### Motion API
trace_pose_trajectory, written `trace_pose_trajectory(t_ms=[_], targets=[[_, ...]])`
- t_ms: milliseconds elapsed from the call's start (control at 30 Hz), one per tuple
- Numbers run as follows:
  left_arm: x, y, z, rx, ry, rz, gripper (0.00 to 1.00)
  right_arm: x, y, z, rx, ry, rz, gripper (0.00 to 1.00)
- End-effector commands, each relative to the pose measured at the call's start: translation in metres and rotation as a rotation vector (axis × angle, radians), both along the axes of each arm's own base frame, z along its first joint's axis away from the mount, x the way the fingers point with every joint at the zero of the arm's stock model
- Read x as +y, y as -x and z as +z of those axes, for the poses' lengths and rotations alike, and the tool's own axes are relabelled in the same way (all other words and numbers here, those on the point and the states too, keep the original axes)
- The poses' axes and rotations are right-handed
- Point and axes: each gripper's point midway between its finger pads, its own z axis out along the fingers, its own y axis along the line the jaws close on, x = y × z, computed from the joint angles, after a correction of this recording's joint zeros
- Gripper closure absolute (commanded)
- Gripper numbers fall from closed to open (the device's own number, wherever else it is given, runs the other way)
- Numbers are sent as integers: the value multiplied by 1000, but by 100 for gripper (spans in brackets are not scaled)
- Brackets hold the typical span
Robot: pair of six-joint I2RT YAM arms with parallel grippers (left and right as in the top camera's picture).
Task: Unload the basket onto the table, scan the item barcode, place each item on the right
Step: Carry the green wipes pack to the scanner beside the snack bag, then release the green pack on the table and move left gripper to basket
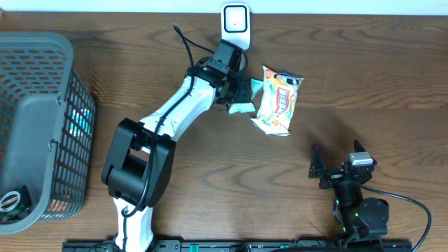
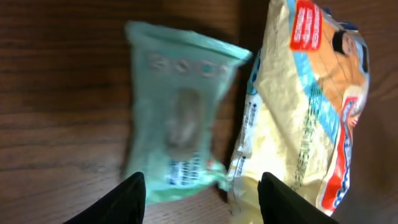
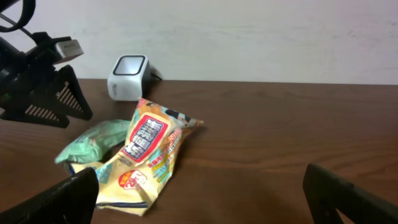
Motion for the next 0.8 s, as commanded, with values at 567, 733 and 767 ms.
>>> trace_pose_trajectory(t_ms=[567,733,767], targets=[[180,52,279,-546,-21,372,26,2,0,0,1,-13,6,1],[296,104,310,-608,-182,712,17,2,0,0,1,-13,5,1],[328,122,314,-608,-228,817,16,2,0,0,1,-13,5,1]])
